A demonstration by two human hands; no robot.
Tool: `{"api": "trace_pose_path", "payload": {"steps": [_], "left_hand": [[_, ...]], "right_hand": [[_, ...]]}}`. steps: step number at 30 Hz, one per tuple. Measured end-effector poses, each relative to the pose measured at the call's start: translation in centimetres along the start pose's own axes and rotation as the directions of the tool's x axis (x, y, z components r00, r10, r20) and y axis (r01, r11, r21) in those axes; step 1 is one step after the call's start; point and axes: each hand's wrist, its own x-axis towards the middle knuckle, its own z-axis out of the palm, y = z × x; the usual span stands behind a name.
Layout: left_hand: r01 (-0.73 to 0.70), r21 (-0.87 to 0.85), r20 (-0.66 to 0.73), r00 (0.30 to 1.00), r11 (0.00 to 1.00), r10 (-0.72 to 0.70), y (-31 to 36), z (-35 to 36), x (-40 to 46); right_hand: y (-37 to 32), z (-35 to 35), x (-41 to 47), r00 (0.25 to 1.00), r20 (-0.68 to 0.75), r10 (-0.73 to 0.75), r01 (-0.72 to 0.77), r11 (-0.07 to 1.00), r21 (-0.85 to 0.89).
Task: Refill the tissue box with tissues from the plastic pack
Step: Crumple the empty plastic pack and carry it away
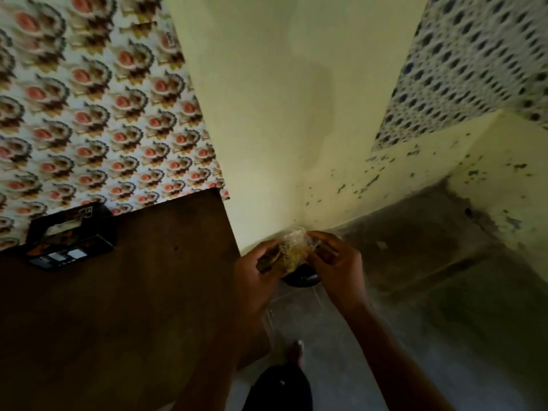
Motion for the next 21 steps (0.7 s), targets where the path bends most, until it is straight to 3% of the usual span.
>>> {"api": "trace_pose_path", "payload": {"steps": [8,16,21], "left_hand": [[0.066,0.016,-0.013,0.998,0.998,-0.066,-3.2,8.1,9.0],[0.297,-0.049,-0.112,0.947,0.954,-0.3,-8.7,14.1,18.3],[0.405,-0.002,-0.12,0.907,0.914,-0.403,-16.5,17.7,23.6]], "right_hand": [[5.1,-3.9,10.1,0.996,0.009,0.083,-0.082,0.99,-0.118],[13.5,-4.2,22.2,0.97,0.079,0.23,-0.205,0.949,-0.239],[22.1,-2.9,29.1,0.934,0.146,0.325,-0.259,0.901,-0.349]]}}
